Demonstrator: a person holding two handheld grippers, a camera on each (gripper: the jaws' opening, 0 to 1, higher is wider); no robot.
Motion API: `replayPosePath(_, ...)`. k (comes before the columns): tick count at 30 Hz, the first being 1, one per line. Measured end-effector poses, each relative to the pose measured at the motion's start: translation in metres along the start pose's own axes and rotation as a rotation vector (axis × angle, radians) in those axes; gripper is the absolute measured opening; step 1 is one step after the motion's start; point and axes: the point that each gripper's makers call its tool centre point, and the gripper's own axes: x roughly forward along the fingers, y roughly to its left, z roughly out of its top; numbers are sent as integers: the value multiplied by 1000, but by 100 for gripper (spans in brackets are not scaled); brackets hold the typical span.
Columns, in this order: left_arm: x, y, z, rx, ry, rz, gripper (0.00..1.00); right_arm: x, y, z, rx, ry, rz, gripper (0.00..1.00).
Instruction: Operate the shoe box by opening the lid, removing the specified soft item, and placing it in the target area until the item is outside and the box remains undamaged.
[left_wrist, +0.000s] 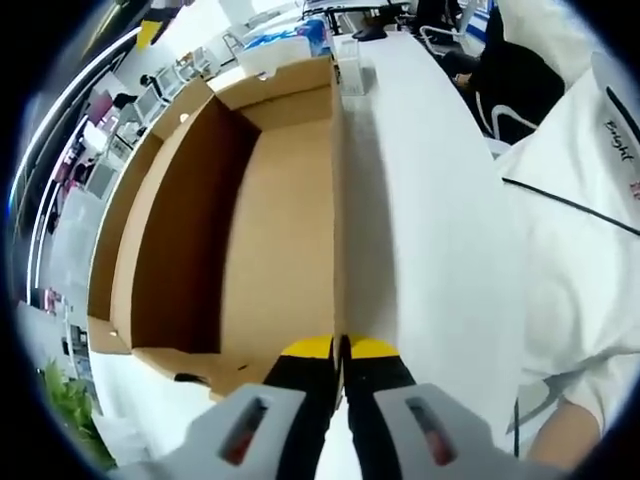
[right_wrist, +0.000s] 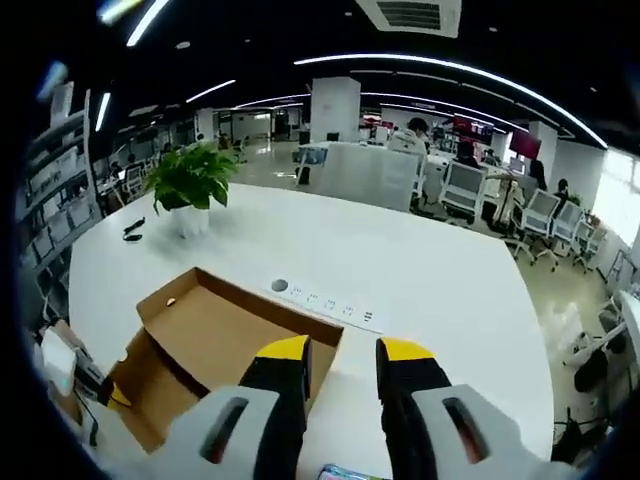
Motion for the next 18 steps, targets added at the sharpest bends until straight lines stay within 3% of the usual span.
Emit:
replayPosePath(2, 0, 0, 0, 3, -1, 1, 2, 11, -3, -10, 7, 46, -5, 23)
replayPosePath(7, 0, 0, 0, 5, -2, 1, 2, 24, 0, -13, 146, 17, 23, 30)
replayPosePath(14, 0, -2, 0, 12, 4, 7, 1, 26, -4, -13, 142, 30, -12, 27)
replayPosePath(18, 0, -3, -1, 18, 6, 17, 1, 33, -1, -20, 78, 79, -24, 26)
